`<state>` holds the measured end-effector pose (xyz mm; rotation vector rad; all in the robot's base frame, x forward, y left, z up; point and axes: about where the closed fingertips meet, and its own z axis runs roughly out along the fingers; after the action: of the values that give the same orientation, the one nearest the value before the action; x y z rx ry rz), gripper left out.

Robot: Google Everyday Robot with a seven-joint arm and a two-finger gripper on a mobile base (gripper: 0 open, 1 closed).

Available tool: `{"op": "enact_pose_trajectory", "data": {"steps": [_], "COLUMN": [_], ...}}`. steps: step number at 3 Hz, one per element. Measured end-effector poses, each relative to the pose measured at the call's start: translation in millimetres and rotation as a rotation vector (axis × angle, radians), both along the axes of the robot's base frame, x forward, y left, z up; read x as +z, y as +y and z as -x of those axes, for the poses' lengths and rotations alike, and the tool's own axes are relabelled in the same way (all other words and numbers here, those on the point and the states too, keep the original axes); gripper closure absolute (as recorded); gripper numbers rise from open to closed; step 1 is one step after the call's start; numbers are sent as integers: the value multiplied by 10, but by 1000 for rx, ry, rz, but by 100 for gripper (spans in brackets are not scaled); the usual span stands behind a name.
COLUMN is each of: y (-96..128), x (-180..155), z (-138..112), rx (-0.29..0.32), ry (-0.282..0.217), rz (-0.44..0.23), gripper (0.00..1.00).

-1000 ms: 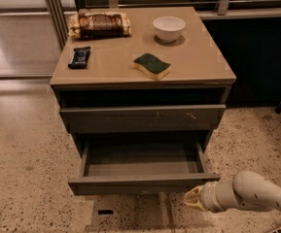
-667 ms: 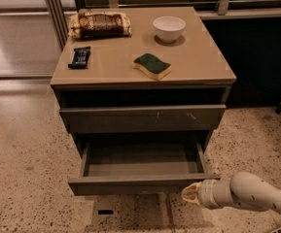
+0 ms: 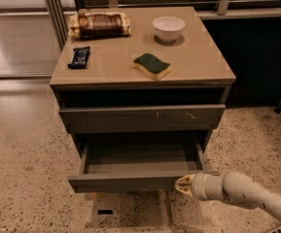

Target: Close middle drawer

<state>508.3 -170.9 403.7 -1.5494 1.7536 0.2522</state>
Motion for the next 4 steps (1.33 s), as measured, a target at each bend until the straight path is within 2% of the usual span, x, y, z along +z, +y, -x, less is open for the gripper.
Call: {"op": "enact_pose_trajectory", "data": {"steps": [2, 3, 4], "y": [-7, -72, -114], "x": [-83, -15, 72], "z": [-493, -783, -1068], "rx": [-33, -60, -75], "ry": [-155, -208, -237], "rz": [-18, -2, 20], "gripper": [100, 100, 100]}}
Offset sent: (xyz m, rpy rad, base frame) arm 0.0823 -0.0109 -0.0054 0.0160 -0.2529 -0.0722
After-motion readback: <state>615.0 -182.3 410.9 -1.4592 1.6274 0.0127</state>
